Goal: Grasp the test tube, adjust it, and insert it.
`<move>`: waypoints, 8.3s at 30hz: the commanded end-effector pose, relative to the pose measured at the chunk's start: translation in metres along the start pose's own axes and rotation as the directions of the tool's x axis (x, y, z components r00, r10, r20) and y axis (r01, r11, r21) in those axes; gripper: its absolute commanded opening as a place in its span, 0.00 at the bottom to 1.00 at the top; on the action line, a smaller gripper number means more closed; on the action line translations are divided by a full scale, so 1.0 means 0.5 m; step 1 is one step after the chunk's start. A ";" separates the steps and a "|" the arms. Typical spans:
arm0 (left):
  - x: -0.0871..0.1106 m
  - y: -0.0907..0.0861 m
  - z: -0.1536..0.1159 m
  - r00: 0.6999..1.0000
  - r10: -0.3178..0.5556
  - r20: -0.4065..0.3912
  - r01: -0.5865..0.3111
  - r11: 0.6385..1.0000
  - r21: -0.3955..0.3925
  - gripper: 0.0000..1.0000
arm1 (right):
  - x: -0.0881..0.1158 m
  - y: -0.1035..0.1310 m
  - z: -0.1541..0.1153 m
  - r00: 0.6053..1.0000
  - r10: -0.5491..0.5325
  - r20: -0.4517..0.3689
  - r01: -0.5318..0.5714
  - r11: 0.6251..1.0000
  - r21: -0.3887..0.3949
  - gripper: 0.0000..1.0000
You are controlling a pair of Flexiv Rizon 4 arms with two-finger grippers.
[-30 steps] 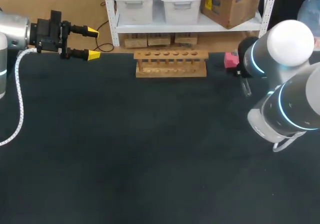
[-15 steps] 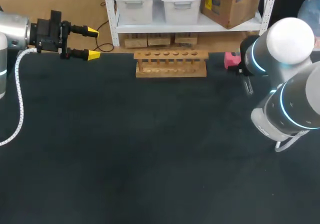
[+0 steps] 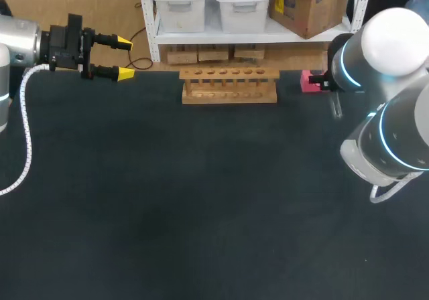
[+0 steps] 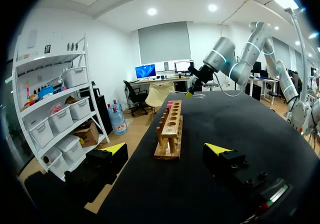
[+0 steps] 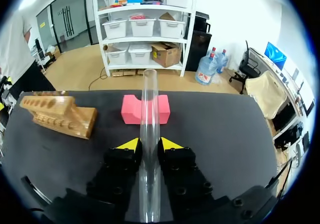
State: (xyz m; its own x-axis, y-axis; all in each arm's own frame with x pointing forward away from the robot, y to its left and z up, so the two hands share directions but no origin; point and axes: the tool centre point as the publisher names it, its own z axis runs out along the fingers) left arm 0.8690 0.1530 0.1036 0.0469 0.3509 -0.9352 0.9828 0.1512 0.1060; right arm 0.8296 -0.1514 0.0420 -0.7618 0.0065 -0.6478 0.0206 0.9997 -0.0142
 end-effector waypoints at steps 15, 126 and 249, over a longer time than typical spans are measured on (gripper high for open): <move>0.002 0.002 0.000 1.000 0.002 0.001 -0.002 1.000 0.001 1.00 | -0.001 0.155 -0.159 0.999 -0.011 0.042 0.011 1.000 -0.007 0.00; 0.002 0.002 0.000 1.000 0.002 0.001 -0.002 1.000 0.001 1.00 | 0.006 0.395 -0.012 0.997 0.057 -0.051 -0.061 0.995 -0.085 0.00; 0.002 0.002 0.000 1.000 0.002 0.001 -0.002 1.000 0.001 1.00 | -0.023 0.268 -0.264 0.995 0.059 0.084 -0.040 0.976 -0.214 0.00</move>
State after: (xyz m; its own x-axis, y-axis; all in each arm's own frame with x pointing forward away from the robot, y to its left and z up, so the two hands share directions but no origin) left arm 0.8690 0.1530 0.1037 0.0469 0.3509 -0.9352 0.9828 0.1511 0.1060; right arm 0.7570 -0.0131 0.1489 -0.7088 0.0605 -0.7028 -0.0874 0.9811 0.1725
